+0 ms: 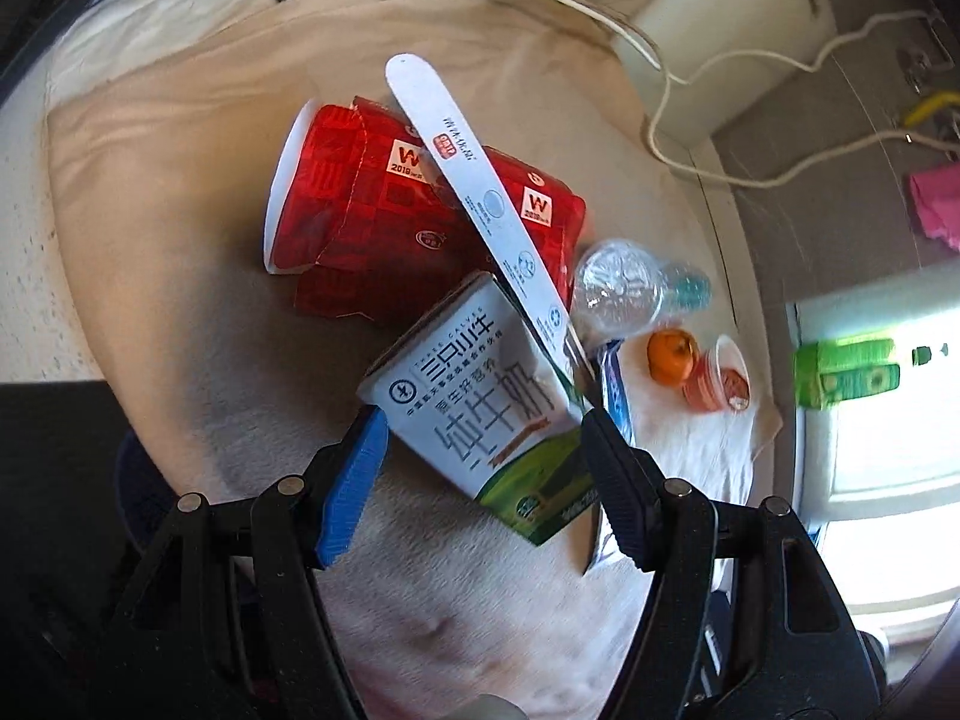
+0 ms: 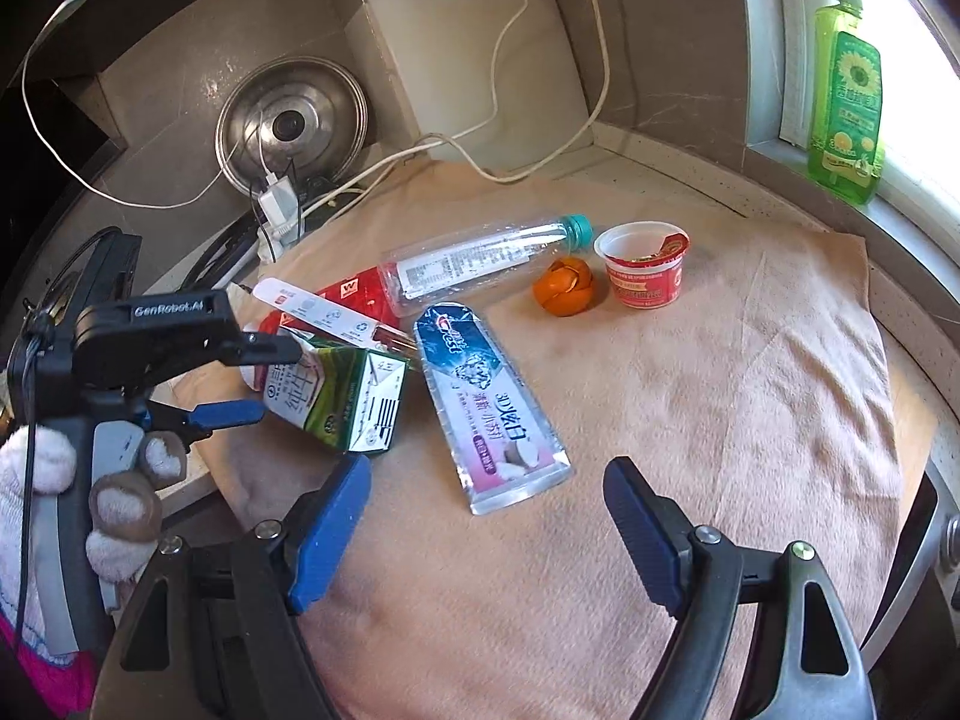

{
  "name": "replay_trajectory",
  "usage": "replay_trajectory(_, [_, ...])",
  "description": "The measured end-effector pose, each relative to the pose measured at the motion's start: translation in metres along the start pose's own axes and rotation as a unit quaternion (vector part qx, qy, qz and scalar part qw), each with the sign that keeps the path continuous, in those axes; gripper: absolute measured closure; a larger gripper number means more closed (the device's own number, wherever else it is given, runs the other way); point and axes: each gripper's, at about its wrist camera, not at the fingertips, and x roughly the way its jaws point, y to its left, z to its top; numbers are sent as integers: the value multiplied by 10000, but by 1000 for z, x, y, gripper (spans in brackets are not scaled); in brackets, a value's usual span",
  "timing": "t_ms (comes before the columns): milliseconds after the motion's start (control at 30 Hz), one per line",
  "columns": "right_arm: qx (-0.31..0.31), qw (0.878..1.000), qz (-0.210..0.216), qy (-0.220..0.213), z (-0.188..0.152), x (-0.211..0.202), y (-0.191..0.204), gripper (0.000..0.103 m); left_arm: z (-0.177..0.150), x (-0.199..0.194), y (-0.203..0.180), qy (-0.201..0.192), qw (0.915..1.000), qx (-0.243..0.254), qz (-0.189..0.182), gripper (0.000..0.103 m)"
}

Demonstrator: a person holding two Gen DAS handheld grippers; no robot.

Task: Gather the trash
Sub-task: 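Raise both tools back up to the trash on the towel, then grasp the green milk carton with the left tool while the right tool grasps the Crest toothpaste box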

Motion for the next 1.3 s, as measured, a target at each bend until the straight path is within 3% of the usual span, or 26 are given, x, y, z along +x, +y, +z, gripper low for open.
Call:
replay_trajectory(233, [-272,9996,40,111,10,15,0,21,3,4,-2,-281,9988,-405,-40,26])
replay_trajectory(400, [-402,9988,65,274,14,32,-1,21,8,16,-9,-182,9991,-305,229,22])
replay_trajectory(533, [-488,9978,92,441,17,49,-3,21,5,27,-7,24,9997,-207,150,22])
replay_trajectory(633, [-565,9966,96,584,20,62,-3,21,3,26,-3,-34,9997,-229,38,22])
replay_trajectory(733, [-619,9955,131,707,24,74,-3,21,3,24,-4,-12,9999,-132,-26,25])
replay_trajectory(1167, [-840,9887,228,1218,49,127,1,20,3,9,-3,145,9979,286,-564,55])
replay_trajectory(1300, [-950,9870,203,1281,55,132,3,36,2,6,-1,202,9967,362,-694,57])
